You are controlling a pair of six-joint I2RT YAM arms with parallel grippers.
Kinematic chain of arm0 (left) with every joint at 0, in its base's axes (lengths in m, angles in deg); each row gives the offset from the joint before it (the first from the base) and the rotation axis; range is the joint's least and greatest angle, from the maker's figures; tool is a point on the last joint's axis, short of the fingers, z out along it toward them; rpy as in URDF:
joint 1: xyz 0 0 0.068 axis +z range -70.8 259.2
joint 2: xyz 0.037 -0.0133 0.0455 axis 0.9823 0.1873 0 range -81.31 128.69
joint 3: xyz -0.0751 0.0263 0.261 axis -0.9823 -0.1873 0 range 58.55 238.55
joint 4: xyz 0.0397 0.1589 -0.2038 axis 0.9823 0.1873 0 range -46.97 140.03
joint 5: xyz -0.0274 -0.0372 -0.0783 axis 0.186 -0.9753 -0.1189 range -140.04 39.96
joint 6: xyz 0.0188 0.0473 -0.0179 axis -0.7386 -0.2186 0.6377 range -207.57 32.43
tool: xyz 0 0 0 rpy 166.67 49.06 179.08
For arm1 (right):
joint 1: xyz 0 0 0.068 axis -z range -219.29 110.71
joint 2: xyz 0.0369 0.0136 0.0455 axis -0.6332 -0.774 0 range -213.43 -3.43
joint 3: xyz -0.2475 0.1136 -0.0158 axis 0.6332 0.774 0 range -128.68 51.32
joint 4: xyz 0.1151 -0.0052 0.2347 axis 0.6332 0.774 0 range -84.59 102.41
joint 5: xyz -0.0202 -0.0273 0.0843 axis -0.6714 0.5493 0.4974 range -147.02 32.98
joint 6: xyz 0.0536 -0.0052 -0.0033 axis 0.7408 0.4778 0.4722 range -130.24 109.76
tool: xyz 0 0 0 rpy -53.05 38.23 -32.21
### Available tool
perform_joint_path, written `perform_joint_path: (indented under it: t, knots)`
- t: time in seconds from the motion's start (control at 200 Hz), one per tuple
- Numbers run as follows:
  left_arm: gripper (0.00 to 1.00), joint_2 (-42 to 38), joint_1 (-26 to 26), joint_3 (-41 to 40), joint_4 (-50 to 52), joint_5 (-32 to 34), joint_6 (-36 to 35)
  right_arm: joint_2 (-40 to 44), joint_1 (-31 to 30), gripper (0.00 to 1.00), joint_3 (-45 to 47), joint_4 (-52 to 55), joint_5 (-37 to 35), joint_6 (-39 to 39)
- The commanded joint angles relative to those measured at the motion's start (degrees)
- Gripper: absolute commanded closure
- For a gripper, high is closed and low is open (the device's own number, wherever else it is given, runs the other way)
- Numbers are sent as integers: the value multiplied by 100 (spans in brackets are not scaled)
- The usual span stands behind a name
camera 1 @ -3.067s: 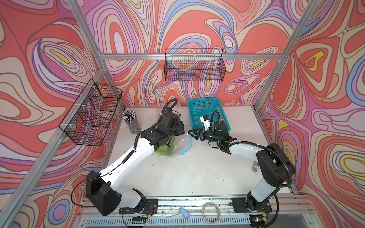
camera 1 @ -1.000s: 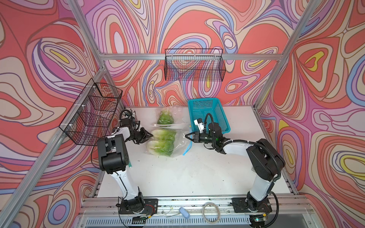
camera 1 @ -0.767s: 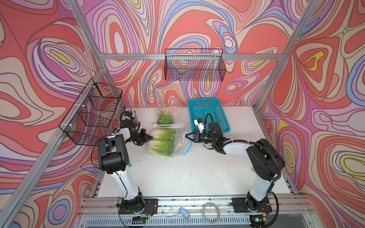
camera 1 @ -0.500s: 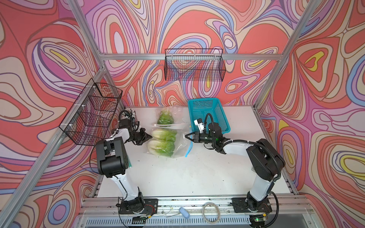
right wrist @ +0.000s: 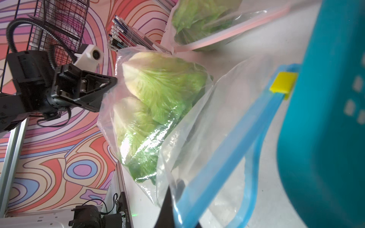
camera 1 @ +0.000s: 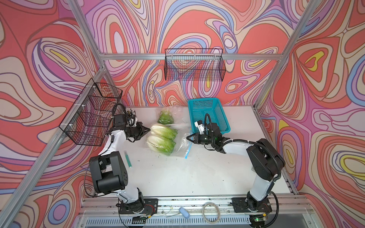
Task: Open the zip-top bag and take out the chinese cabbages
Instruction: Adjust the zipper food storage bag at the center of the board.
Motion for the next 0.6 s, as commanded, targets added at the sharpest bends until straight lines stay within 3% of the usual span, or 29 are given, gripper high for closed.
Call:
perform_joint_path:
  t: [0.0, 0.596]
  knots:
    - [100, -462, 17, 42, -236, -248, 269, -120, -13, 100, -149, 206, -231, -100]
    - [100, -1533, 13, 472, 503, -218, 413, -382, -15, 100, 78, 172, -563, -5]
